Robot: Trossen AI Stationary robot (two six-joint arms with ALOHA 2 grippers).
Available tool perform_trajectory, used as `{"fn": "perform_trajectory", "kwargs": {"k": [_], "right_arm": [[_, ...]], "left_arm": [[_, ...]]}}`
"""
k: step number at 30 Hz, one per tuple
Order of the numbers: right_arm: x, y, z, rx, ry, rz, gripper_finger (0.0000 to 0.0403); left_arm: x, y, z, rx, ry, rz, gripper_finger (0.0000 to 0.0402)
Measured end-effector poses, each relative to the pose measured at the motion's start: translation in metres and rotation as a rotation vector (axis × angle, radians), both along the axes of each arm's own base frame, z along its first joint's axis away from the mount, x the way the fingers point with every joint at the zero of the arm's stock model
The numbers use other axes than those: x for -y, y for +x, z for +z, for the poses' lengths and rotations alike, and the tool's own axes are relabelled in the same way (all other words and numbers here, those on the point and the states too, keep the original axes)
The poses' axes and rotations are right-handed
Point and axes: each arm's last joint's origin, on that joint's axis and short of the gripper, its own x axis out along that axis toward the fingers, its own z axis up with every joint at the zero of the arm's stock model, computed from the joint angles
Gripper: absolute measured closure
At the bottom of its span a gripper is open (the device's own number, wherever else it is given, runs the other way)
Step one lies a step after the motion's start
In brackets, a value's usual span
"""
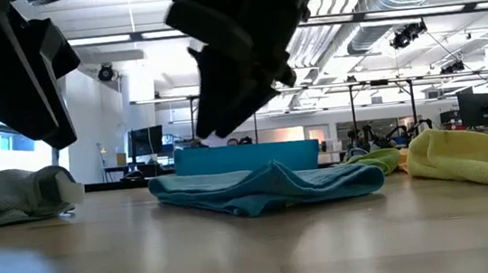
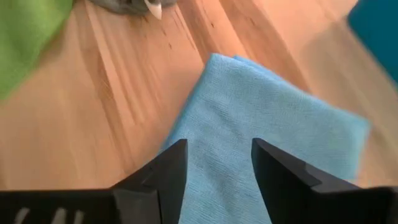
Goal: Fold microfiber towels
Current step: Fold the blue microfiber cloth, then put the folded blue microfiber cloth into the blue bin
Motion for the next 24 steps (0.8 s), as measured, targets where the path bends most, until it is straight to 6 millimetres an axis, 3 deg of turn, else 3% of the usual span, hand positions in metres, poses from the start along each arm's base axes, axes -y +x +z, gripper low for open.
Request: {"fn": "perform_trajectory", "kwargs": {"k": [7, 15, 19, 24], "right_arm": [[0.002, -0.023, 0.031, -0.126, -0.173, 0.082, 0.0239], [0.029, -0.064, 0.043, -0.405, -0.418, -0.087, 0.0249], [0.054, -0.099, 0.041, -0.522, -0.523, -0.267, 0.0249], [0.074, -0.152, 0.033, -0.469, -0.460, -0.372, 0.0249]], "left_arm": [[-0.018, 0.008, -0.001, -0.002, 0.057, 0.069, 0.0298], [-0.075, 0.023, -0.004, -0.132, 0.122, 0.182, 0.0298], [-0.099, 0.031, -0.005, -0.174, 0.118, 0.185, 0.0298], [-0.124, 0.037, 0.001, -0.204, 0.105, 0.122, 0.0298]]}}
